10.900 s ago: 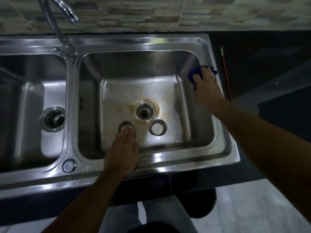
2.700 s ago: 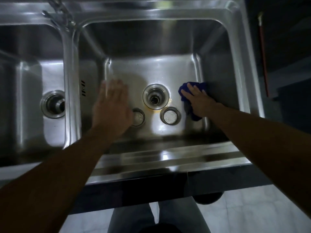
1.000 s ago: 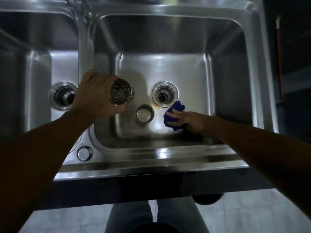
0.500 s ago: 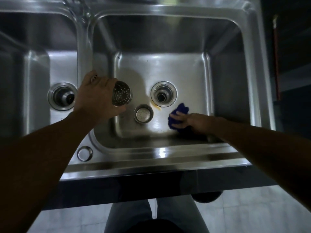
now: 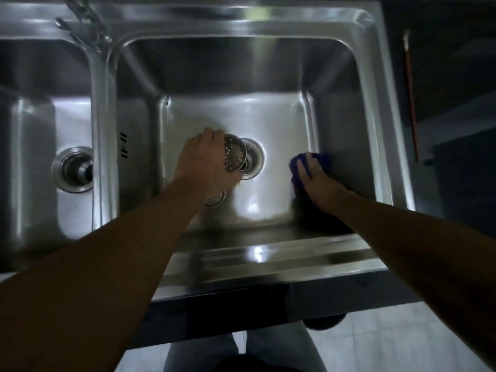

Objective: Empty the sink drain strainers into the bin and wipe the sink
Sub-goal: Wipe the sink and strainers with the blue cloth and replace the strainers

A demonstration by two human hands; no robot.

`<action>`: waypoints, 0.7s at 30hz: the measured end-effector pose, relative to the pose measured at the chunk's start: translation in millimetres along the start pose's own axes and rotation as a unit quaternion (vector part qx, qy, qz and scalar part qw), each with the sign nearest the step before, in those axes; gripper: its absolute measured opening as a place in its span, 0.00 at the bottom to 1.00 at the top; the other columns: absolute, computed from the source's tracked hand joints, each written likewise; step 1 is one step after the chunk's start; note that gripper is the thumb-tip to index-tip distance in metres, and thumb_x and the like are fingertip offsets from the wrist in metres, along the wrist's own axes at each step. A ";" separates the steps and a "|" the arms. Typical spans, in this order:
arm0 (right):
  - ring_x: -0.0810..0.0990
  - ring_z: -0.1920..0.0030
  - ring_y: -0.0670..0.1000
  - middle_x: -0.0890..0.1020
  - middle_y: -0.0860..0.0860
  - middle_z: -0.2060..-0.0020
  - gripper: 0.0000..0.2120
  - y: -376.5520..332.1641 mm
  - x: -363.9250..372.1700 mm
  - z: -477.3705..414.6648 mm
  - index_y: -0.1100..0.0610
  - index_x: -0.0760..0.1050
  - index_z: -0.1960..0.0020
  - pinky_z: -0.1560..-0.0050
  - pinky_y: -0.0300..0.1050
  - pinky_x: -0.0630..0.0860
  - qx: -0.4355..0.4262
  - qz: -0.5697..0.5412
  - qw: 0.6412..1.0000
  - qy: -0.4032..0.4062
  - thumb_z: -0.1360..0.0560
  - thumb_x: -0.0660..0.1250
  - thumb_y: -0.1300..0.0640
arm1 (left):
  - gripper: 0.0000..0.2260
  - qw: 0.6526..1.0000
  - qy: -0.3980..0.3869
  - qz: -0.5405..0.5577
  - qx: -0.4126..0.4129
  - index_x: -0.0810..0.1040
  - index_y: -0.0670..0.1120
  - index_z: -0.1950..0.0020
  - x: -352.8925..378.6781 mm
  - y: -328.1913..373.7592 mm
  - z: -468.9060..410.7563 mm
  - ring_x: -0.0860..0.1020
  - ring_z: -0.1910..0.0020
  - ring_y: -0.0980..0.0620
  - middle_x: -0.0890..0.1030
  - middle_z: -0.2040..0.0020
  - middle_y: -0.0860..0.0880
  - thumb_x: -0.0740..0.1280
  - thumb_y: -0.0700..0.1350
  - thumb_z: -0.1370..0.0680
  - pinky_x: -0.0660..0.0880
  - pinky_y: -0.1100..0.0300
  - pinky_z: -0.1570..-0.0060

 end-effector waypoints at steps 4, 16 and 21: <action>0.47 0.18 0.59 0.45 0.57 0.18 0.33 -7.2 -14.3 -16.4 0.55 0.47 0.18 0.20 0.57 0.55 -0.008 -0.089 0.985 0.145 0.18 0.57 0.64 | 0.36 0.997 -0.039 0.066 -0.030 0.68 0.43 0.31 8.9 9.4 -3.7 0.75 0.39 0.39 0.71 0.35 0.43 0.78 0.52 0.34 0.74 0.47 0.40; 0.87 0.54 0.56 0.87 0.57 0.50 0.28 -40.6 -41.2 -16.3 0.51 0.79 0.35 0.57 0.50 0.83 -0.038 -0.787 0.615 -0.022 0.27 0.58 0.73 | 0.36 0.989 -0.065 0.132 0.016 0.69 0.52 0.29 9.3 34.1 -25.6 0.76 0.40 0.45 0.76 0.38 0.48 0.78 0.54 0.34 0.78 0.47 0.42; 0.85 0.47 0.58 0.84 0.59 0.43 0.32 -38.2 -27.1 -8.6 0.52 0.75 0.30 0.49 0.52 0.83 -0.103 -0.759 0.636 -0.095 0.28 0.56 0.75 | 0.31 0.987 -0.072 0.144 0.029 0.72 0.52 0.37 4.6 36.0 -29.3 0.79 0.48 0.46 0.80 0.45 0.50 0.79 0.52 0.37 0.81 0.47 0.49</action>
Point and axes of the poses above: each hand's wrist, its own z-axis away from the middle knuckle, its own x-axis out of the palm, y = z × x, the point moved 2 cm from there along -z, towards the middle knuckle
